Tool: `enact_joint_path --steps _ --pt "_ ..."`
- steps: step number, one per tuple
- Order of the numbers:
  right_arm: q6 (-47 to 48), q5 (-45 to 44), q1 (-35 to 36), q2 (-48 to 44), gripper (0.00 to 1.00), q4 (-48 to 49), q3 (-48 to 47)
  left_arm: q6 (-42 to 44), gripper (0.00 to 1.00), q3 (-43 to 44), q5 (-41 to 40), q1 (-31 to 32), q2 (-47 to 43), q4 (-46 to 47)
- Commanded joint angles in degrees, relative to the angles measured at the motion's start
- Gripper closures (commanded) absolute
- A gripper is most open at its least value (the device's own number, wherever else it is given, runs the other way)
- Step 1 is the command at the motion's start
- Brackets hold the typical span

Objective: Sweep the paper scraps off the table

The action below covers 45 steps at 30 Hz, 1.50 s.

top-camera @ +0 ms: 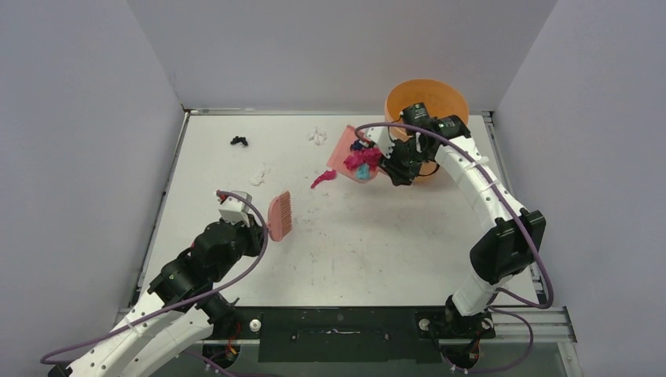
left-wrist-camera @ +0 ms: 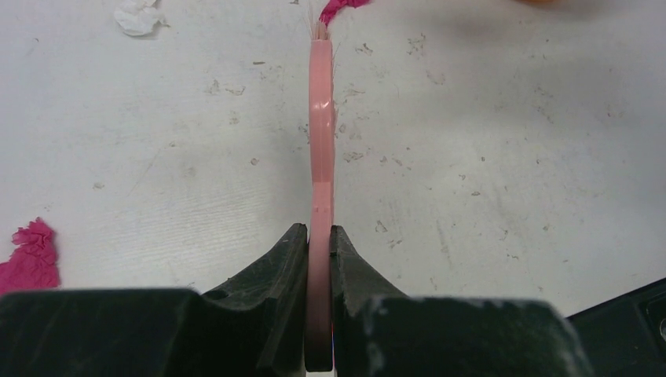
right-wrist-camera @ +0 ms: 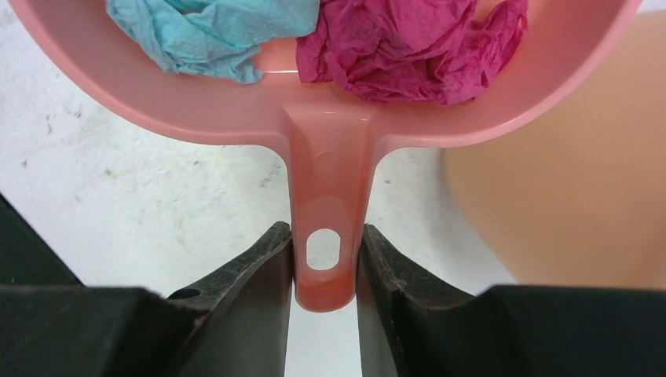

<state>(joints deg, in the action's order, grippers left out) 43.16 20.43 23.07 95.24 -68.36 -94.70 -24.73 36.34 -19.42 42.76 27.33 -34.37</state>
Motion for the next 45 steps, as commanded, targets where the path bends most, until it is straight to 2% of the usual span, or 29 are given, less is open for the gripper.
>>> enact_joint_path --steps 1,6,9,15,23,30,34,37,39,42,45 --pt "-4.76 4.19 -4.63 1.26 0.95 -1.37 -8.75 0.82 1.00 1.20 2.30 -0.31 1.93 3.74" --pt "-12.02 10.36 -10.92 4.69 0.95 -2.10 -18.91 1.28 1.00 0.64 6.72 -0.39 2.02 5.36" --pt "-14.98 10.23 -13.11 5.13 0.95 -0.22 -23.09 1.44 1.00 0.49 7.66 -0.39 2.22 5.67" --pt "-17.81 -3.53 -15.56 6.76 0.95 4.56 -28.22 1.61 1.00 0.84 8.24 -0.40 3.41 5.28" --pt "-13.38 -24.40 -16.72 13.55 0.95 -1.39 -41.11 2.39 1.00 0.84 8.43 -0.40 2.98 5.27" --pt "-2.78 -40.09 -16.65 12.76 0.95 1.23 -41.58 2.94 1.00 0.93 9.97 -0.49 3.48 5.51" --pt "7.51 -51.88 -14.90 11.68 0.95 5.29 -39.33 3.03 1.00 0.84 10.65 -0.51 3.50 5.63" --pt "18.09 -62.94 -12.63 9.37 0.95 12.52 -32.48 3.11 1.00 0.88 11.15 -0.49 3.68 5.72" --pt "26.27 -70.36 -10.92 6.94 0.95 20.88 -25.98 3.20 1.00 0.93 11.46 -0.49 3.54 5.72" --pt "39.69 -74.90 -9.27 3.49 0.95 33.63 -17.96 3.14 1.00 0.80 11.73 -0.57 3.31 5.78" --pt "51.03 -77.50 -8.75 2.31 0.95 42.27 -14.41 3.25 1.00 0.83 11.66 -0.64 3.33 5.80"
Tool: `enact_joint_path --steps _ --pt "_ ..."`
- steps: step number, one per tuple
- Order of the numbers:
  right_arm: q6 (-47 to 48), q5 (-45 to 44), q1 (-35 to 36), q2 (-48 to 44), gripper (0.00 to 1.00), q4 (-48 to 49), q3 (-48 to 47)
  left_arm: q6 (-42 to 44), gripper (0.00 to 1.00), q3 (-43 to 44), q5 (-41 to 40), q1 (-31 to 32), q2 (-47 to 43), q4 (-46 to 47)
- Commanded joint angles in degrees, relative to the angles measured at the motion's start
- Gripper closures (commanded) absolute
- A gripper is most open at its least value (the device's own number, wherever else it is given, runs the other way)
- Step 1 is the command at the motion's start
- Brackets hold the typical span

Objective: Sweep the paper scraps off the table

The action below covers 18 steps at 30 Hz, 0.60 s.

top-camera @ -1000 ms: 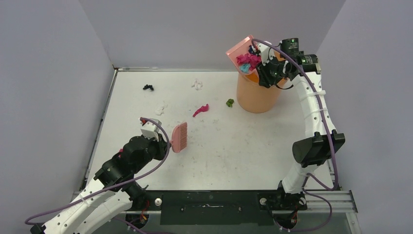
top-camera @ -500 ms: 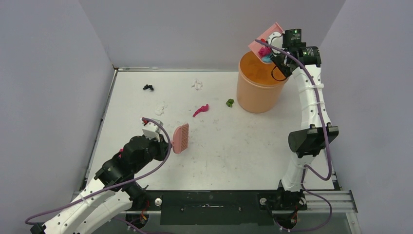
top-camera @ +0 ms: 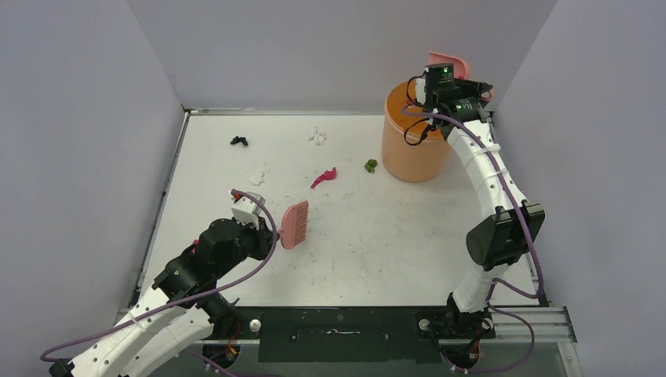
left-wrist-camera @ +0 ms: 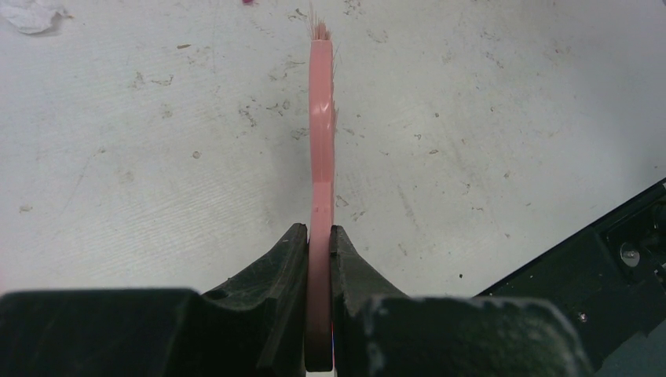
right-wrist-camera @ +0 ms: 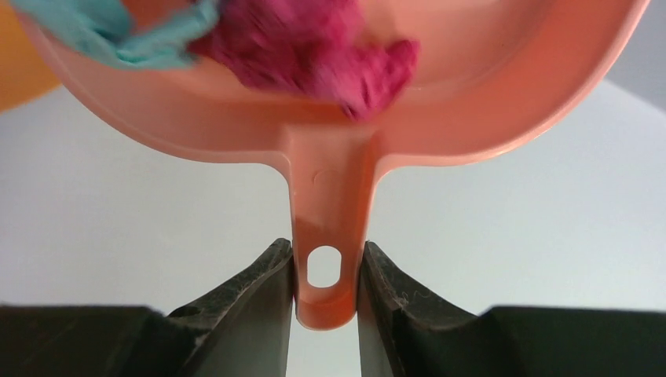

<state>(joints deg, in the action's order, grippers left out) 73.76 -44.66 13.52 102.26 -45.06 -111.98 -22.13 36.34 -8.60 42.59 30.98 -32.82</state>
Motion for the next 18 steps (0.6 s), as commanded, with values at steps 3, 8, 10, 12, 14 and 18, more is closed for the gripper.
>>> enact_joint_path --steps 3,8,10,12,14,18 --pt "27.71 -13.89 0.86 -4.71 0.95 20.29 3.38 0.69 1.00 0.88 1.17 -0.48 -0.22 4.16" --pt "33.52 -14.19 0.99 -7.40 0.95 23.15 8.13 0.74 1.00 0.93 1.33 -0.51 -0.39 4.01" --pt "33.69 -14.29 1.12 -8.16 0.95 23.52 9.22 0.73 1.00 0.93 1.44 -0.49 -0.53 4.03" --pt "32.74 -14.18 1.04 -8.46 0.95 23.13 9.33 0.71 1.00 0.93 1.37 -0.49 -0.65 4.04" --pt "29.91 -13.33 1.15 -8.37 0.95 21.00 8.35 0.76 1.00 0.93 1.26 -0.49 -0.74 3.94" --pt "16.16 -8.16 1.07 -5.66 0.95 7.22 -1.94 0.61 1.00 1.81 -1.48 -0.50 -1.55 2.97"
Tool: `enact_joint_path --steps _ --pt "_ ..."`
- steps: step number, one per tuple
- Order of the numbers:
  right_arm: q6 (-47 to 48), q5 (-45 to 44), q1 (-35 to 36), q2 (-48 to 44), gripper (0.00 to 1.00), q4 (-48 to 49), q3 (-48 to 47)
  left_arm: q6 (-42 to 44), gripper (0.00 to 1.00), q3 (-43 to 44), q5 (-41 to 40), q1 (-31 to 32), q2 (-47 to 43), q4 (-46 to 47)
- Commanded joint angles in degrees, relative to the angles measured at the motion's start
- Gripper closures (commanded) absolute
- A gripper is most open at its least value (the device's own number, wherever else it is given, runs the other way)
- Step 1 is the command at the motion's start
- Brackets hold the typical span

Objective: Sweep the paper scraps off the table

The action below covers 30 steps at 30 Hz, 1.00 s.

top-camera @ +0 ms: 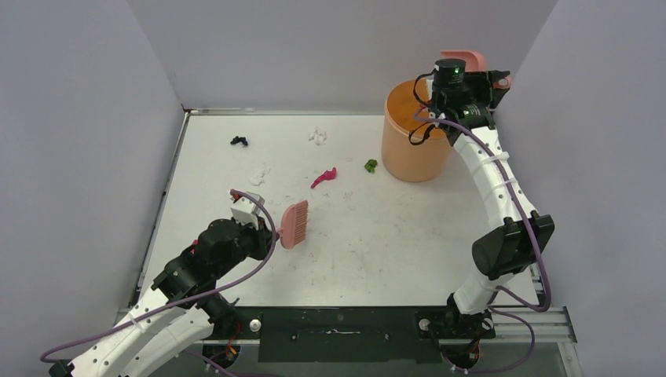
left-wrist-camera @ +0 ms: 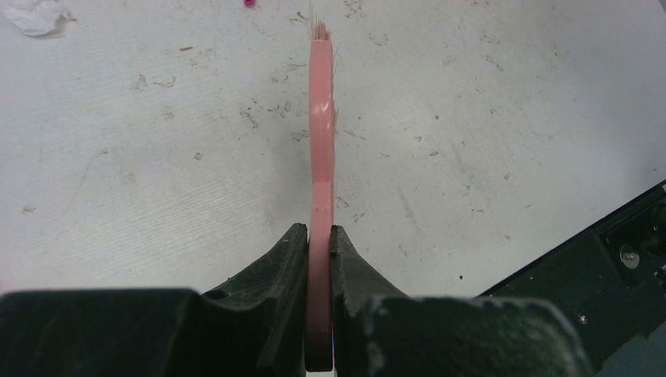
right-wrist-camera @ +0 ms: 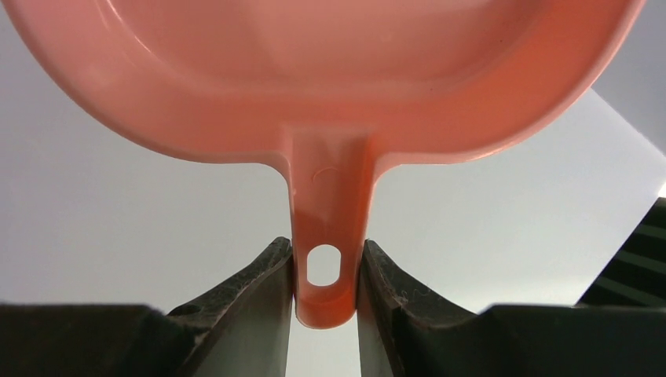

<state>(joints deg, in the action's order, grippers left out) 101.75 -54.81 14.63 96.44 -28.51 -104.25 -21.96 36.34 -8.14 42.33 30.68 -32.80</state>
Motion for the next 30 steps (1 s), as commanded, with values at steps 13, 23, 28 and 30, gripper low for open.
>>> enact_joint_path --steps 13,23,28,30 --pt "-46.46 27.74 5.99 -7.58 0.95 -36.19 -10.04 1.34 1.00 20.28 -22.37 -0.23 6.04 -13.83" --pt "-59.76 57.85 14.93 -16.34 0.95 -50.02 -1.41 3.21 1.00 30.04 -48.81 -0.56 25.01 -29.19" --pt "-58.16 68.05 17.49 -20.24 0.95 -51.89 14.94 0.36 1.00 29.92 -54.18 -2.34 35.34 -31.60" --pt "-56.72 69.07 17.49 -21.50 0.95 -51.91 20.59 2.57 1.00 27.91 -54.00 -4.64 38.00 -28.52"
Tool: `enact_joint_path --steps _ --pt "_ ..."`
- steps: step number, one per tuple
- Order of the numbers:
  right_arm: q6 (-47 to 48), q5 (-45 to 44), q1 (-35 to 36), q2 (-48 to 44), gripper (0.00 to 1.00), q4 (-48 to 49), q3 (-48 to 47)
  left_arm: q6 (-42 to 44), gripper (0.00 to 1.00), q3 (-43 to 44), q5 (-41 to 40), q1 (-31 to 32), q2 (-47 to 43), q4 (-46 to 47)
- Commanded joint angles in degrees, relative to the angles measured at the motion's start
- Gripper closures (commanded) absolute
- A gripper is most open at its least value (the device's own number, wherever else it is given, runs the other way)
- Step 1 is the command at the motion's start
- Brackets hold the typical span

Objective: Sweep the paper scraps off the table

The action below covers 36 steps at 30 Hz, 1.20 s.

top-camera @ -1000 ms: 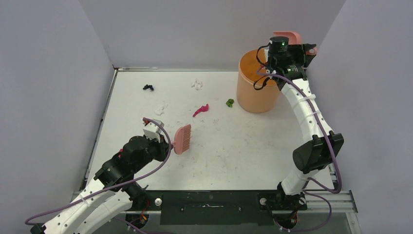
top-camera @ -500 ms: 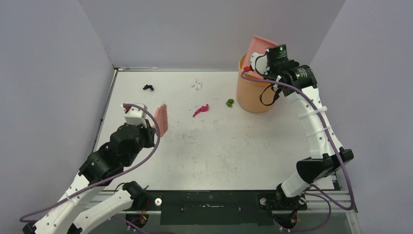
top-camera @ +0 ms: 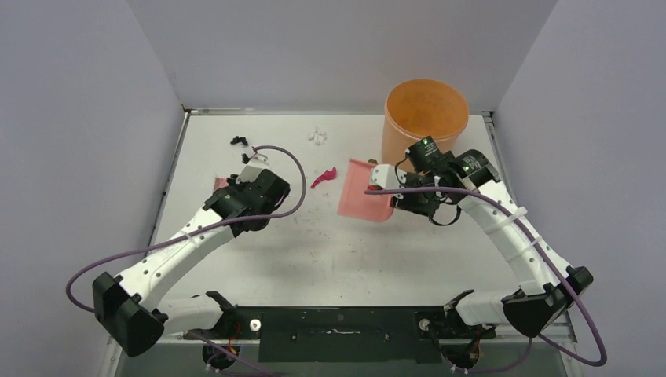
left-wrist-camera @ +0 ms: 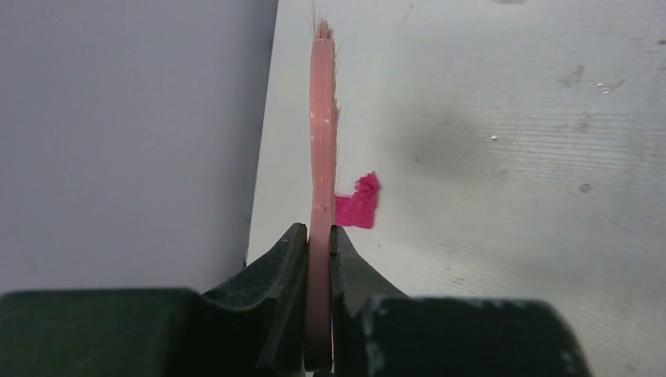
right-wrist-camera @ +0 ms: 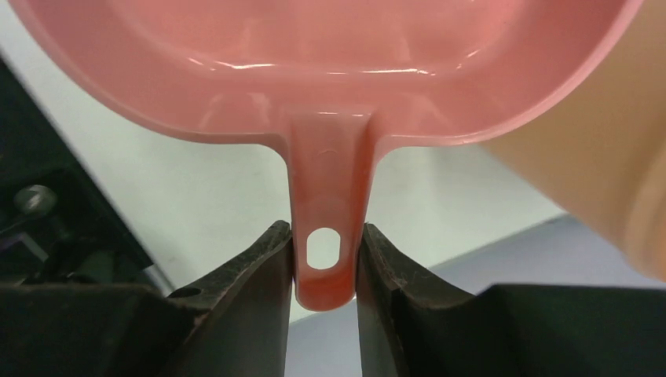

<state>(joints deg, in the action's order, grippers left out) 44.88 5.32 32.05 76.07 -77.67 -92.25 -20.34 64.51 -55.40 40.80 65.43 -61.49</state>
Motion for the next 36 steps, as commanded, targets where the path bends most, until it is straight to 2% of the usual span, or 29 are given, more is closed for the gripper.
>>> enact_joint_path --steps 1,4,9,16,19,25,27,31,36 --pt "1.04 9.14 0.04 -1.87 0.95 -2.75 11.09 1.69 1.00 -0.97 -5.23 -5.05 4.72 1.45" --pt "2.13 9.86 0.14 -3.65 0.95 -2.75 15.74 4.02 1.00 -2.88 -2.41 -10.29 9.35 4.50" --pt "2.27 10.02 0.09 -5.65 0.95 -2.67 19.45 2.73 1.00 -3.76 6.61 -14.20 15.04 7.19" --pt "3.70 7.80 0.11 -5.31 0.95 -2.32 24.21 0.26 1.00 -7.08 19.55 -14.81 17.60 8.60" --pt "3.47 8.27 0.03 -5.40 0.95 -1.25 23.97 0.27 1.00 -7.82 25.19 -12.94 14.42 9.62" --pt "3.70 6.49 -0.11 -5.42 0.95 0.42 26.01 -1.87 1.00 -5.65 23.09 -1.45 8.74 8.04" --pt "3.81 5.69 -0.13 -5.41 0.95 1.07 27.20 -3.69 1.00 -3.61 30.55 -0.91 8.44 7.40" --pt "3.06 3.82 -0.14 -5.66 0.95 2.68 29.68 -4.25 1.00 -4.08 49.17 -0.81 6.53 13.61" --pt "1.40 0.52 -0.13 -5.67 0.95 5.89 33.78 -6.18 1.00 0.00 53.05 -0.81 0.51 14.04"
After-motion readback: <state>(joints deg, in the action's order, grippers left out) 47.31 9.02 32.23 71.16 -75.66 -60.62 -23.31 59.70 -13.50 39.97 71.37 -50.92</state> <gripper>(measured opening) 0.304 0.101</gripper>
